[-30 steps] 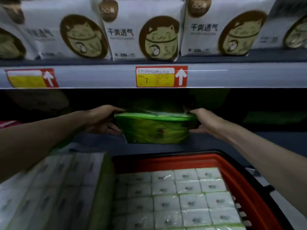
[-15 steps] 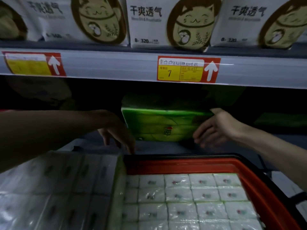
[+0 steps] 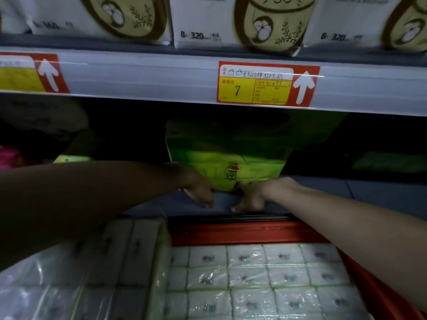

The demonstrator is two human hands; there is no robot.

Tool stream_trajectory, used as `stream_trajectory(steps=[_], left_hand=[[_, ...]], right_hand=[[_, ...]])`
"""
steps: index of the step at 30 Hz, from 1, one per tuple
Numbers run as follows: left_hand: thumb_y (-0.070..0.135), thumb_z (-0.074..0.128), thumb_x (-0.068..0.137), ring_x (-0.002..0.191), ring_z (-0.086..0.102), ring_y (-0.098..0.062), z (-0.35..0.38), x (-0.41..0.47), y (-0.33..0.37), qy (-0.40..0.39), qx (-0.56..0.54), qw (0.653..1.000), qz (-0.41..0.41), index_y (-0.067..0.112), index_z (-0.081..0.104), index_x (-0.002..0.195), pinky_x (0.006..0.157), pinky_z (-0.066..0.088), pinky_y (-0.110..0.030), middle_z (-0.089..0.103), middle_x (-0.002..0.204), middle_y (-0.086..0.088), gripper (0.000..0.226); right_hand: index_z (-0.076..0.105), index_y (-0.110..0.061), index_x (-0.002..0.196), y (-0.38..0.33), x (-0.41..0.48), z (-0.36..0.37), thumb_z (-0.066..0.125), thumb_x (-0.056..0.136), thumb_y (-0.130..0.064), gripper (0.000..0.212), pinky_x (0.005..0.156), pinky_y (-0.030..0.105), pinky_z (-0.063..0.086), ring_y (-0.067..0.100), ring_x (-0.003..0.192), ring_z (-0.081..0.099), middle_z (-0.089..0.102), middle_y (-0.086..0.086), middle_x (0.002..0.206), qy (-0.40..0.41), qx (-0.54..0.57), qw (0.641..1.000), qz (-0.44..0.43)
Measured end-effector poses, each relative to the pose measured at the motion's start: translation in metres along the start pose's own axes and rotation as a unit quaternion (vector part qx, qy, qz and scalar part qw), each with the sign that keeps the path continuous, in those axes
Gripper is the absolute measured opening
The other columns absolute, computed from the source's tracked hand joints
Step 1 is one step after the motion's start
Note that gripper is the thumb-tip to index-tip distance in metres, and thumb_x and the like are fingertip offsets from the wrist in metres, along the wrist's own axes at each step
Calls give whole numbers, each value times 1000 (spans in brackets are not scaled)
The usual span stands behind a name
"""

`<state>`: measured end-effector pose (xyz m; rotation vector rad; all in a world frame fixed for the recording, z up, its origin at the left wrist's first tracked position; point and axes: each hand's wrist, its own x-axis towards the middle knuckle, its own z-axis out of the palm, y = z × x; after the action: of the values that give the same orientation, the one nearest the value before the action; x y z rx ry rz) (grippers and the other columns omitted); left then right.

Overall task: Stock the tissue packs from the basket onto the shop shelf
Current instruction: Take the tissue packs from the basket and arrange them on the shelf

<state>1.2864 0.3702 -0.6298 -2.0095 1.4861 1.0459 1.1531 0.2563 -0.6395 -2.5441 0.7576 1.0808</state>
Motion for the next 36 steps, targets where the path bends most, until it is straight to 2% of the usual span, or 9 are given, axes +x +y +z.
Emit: stream_trajectory(steps=[6,9,12,17,22,27,32,34,36], left_hand=[[30,60,101,145,40,-29,-19,14,-9,-2,2,999,-32,18,31,161,114,39,-36,37,163,-9,68],[30,59,101,143,43,-31,-28,21,-6,11,13,999,-50,17,34,159,113,41,-39,39,160,-10,65],[28,59,101,142,44,-33,-37,30,-3,39,13,998,-51,15,32,160,112,43,-40,39,161,-12,66],[32,60,100,150,35,-33,-36,34,-5,28,15,996,-81,17,18,165,117,37,-39,28,168,-11,79],[35,51,107,149,36,-30,-45,-6,14,-23,35,996,-74,8,37,158,113,36,-35,36,164,-12,59],[47,55,102,147,39,-30,-53,-97,43,-10,-1,1000,-30,17,37,159,120,35,-45,36,164,-8,67],[51,47,105,152,31,-18,-47,-214,69,54,-62,996,21,23,28,162,123,26,-32,33,166,1,66],[58,49,102,148,38,-17,-34,-255,76,109,-92,989,35,28,34,161,122,29,-32,40,162,5,67],[62,50,100,141,46,-16,-13,-288,82,196,-120,973,36,32,42,156,119,36,-33,48,156,6,64]], right_hand=[[15,-24,168,3,9,-6,59,98,-64,93,119,44,33,36,155,34,28,12,171,-24,-15,999,41],[20,-25,167,6,23,-14,60,96,-68,92,119,45,36,35,151,40,34,11,168,-22,4,999,49],[12,-28,169,14,31,-20,54,98,-68,92,123,42,30,35,158,28,24,11,174,28,-6,998,54],[6,-36,168,20,31,-8,52,98,-68,90,126,53,18,32,162,13,13,2,176,47,-31,997,61],[23,-19,168,16,12,-22,54,102,-55,81,125,43,32,33,157,32,28,10,172,36,-7,999,35],[54,-15,153,-4,-73,-32,50,106,-57,63,115,38,45,32,144,50,50,11,158,84,34,996,-2],[56,-22,150,-28,-173,-21,59,102,-54,58,104,31,52,30,133,59,56,13,150,171,86,980,-58],[59,-25,144,-37,-210,-11,61,101,-52,51,88,28,53,27,120,65,63,10,137,201,96,971,-84],[63,-29,133,-47,-248,1,61,98,-51,41,86,35,58,27,110,68,67,7,125,233,120,958,-114]])
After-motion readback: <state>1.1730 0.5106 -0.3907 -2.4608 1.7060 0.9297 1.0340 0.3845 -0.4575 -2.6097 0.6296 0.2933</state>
